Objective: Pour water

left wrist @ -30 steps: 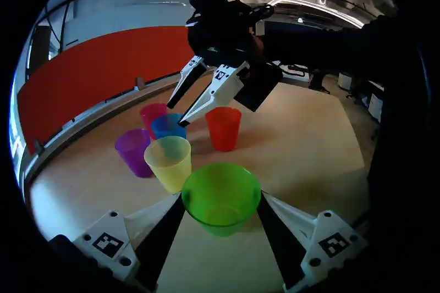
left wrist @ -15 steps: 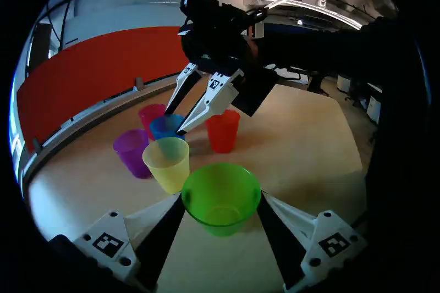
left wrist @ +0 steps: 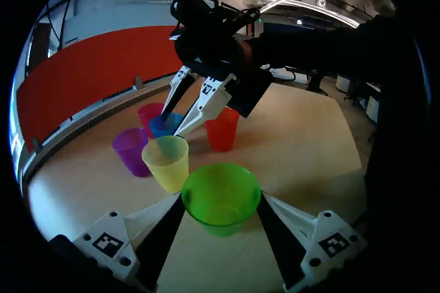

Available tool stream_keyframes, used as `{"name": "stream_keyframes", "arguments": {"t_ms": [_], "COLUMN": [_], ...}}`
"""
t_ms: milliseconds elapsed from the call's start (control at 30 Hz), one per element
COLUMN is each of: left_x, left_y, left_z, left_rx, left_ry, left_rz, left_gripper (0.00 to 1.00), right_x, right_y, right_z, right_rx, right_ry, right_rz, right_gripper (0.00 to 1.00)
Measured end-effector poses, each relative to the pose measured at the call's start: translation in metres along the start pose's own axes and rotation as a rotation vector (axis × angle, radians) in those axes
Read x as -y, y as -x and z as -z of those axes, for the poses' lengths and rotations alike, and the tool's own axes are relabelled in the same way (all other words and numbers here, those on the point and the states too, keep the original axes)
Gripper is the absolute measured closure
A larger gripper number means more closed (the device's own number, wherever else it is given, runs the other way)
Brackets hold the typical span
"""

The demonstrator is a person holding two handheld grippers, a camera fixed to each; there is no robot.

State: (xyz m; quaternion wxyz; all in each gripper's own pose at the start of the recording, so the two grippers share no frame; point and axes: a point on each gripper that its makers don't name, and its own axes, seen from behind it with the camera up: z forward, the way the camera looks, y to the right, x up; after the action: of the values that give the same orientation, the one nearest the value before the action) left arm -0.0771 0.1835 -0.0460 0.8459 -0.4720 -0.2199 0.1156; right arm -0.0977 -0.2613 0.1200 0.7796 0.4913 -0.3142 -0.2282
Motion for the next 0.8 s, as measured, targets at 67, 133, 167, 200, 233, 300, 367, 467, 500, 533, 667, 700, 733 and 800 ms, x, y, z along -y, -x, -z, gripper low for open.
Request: {"name": "stream_keyframes", "arguments": {"t_ms": [67,133,167,200,233,300,367,467,500,533,667,700,733,800], "left_x": [-0.0003,-0.0004,-0.0004,-0.0004,-0.0001,0.0004,0.0005,0.0006,0.0006,0.0006,0.0011,0.0014,0.0017,0.0021], "left_y": [0.0000,0.0000,-0.0001,-0.0001,0.0000,0.0001,0.0006,0.0013,0.0014,0.0015,0.0020,0.0020,0.0018,0.0014], "left_z": [-0.0001,0.0001,0.0002,0.0004,0.0006,0.0009,0.0008,0.0009,0.0009,0.0009,0.0006,0.0005,0.0004,0.0003], "left_rx": [-0.001,-0.002,-0.002,-0.002,-0.003,-0.004,-0.004,-0.005,-0.006,-0.006,-0.007,-0.007,-0.007,-0.007], "left_ry": [0.001,0.002,0.002,0.002,0.002,0.002,0.002,0.002,0.002,0.002,0.000,0.000,-0.001,-0.003], "left_rz": [0.000,0.000,0.000,0.001,0.001,0.002,0.003,0.004,0.004,0.004,0.004,0.004,0.005,0.005], "left_gripper": [0.13,0.13,0.13,0.13,0.13,0.13,0.13,0.13,0.13,0.13,0.13,0.13,0.13,0.13], "right_x": [-0.0002,0.0001,0.0003,0.0005,0.0008,0.0013,0.0017,0.0020,0.0021,0.0022,0.0027,0.0028,0.0030,0.0034], "right_y": [0.0004,0.0010,0.0014,0.0018,0.0024,0.0032,0.0034,0.0034,0.0034,0.0032,0.0028,0.0028,0.0028,0.0029], "right_z": [-0.0018,-0.0034,-0.0040,-0.0047,-0.0053,-0.0064,-0.0071,-0.0075,-0.0076,-0.0078,-0.0083,-0.0084,-0.0084,-0.0084], "right_rx": [0.005,0.010,0.012,0.015,0.017,0.019,0.019,0.014,0.012,0.008,-0.007,-0.011,-0.014,-0.019], "right_ry": [0.002,0.003,0.004,0.004,0.004,0.005,0.005,0.004,0.004,0.005,0.009,0.010,0.010,0.011], "right_rz": [0.001,0.001,0.001,0.001,0.001,0.001,-0.002,-0.007,-0.008,-0.010,-0.015,-0.016,-0.018,-0.020], "right_gripper": [0.02,0.02,0.02,0.03,0.03,0.06,0.06,0.07,0.08,0.08,0.09,0.09,0.09,0.09]}}
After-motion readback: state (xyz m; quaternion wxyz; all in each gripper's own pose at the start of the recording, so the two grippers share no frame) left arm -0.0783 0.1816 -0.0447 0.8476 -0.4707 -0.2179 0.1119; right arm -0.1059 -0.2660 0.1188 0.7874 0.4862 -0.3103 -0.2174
